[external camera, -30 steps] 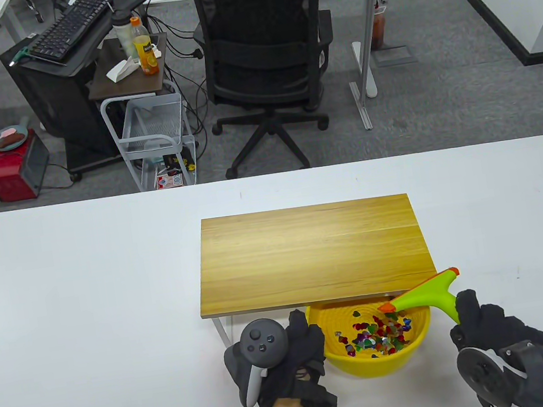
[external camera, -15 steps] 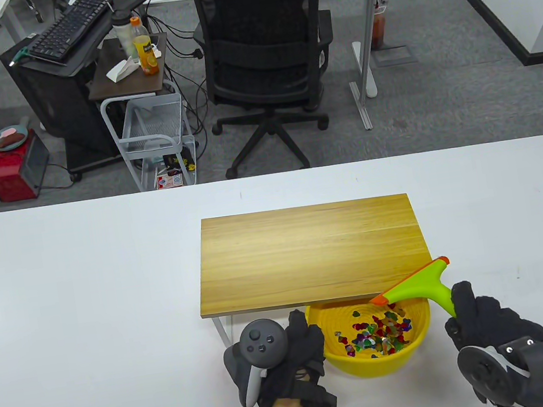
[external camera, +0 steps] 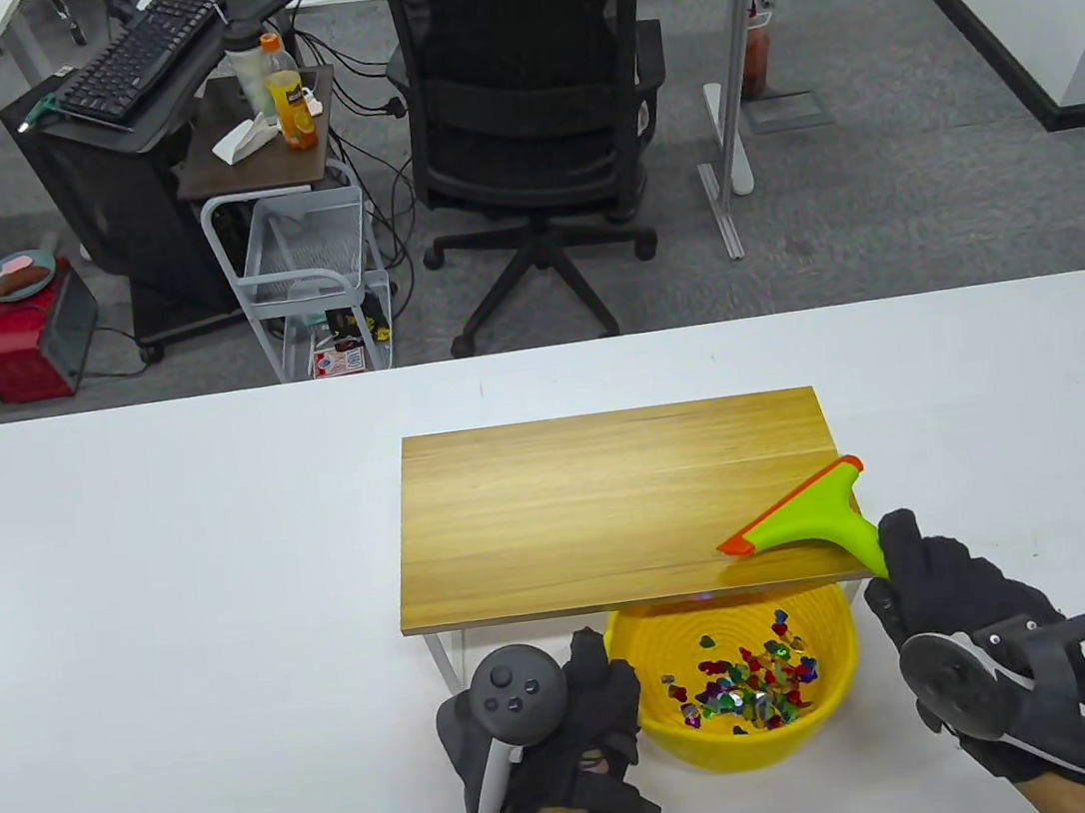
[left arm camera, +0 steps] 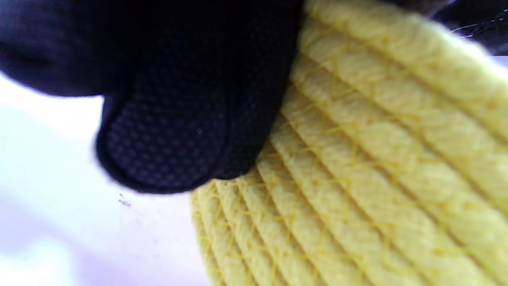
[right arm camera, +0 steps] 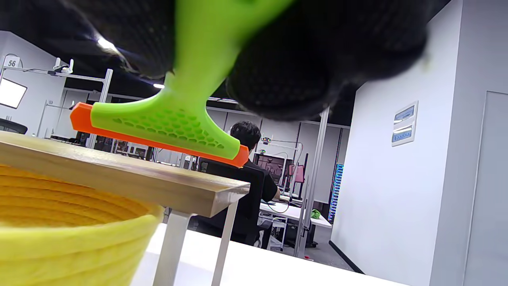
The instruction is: Scrape sequins from tabletop organizer into fabric basket
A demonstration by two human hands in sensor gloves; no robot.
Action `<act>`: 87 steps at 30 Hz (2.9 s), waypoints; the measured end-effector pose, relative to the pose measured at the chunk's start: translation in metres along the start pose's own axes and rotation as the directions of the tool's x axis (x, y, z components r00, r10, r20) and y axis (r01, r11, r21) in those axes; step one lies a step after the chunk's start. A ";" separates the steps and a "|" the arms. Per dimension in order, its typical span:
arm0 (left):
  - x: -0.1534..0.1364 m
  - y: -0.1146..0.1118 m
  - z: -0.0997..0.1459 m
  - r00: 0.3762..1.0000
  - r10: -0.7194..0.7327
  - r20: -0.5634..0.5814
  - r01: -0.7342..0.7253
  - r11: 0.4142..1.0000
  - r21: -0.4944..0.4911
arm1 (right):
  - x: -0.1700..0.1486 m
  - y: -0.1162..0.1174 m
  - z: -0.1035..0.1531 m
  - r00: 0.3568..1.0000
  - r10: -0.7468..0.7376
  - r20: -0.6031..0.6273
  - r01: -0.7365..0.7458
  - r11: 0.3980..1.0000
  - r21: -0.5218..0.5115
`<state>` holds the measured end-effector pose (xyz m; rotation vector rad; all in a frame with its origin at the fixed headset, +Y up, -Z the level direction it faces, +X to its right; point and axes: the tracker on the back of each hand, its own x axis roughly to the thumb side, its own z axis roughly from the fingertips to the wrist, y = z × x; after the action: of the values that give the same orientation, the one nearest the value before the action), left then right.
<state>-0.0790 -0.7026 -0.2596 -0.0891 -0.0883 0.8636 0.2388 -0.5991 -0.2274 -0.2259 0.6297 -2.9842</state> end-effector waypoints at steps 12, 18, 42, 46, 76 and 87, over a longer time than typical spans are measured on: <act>-0.008 0.039 0.011 0.991 -0.110 0.074 0.121 0.979 -0.163 | -0.008 0.029 -0.018 0.999 -0.040 -0.017 0.039 0.999 -0.029; -0.006 0.065 0.014 0.976 -0.133 0.170 0.174 0.951 -0.254 | -0.011 0.038 -0.026 0.999 -0.047 -0.024 0.046 0.999 -0.026; -0.021 0.194 0.011 0.995 0.067 0.068 -0.083 0.958 0.276 | -0.012 0.046 -0.040 0.995 -0.100 -0.023 0.100 0.995 0.005; -0.039 0.213 0.003 0.997 0.074 -0.032 -0.052 0.898 0.438 | -0.013 0.046 -0.040 0.995 -0.100 -0.016 0.100 0.995 -0.005; -0.169 0.219 -0.014 0.855 0.362 -0.372 0.029 0.682 0.731 | -0.007 0.056 -0.038 0.991 -0.128 0.042 0.130 0.991 -0.042; -0.217 0.192 -0.011 0.790 0.374 -0.486 0.081 0.721 0.688 | -0.001 0.057 -0.036 0.992 -0.109 0.056 0.112 0.992 -0.053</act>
<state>-0.3632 -0.7446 -0.3009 0.3402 0.8671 0.9558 0.2368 -0.6372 -0.2833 -0.3543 0.7178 -3.0568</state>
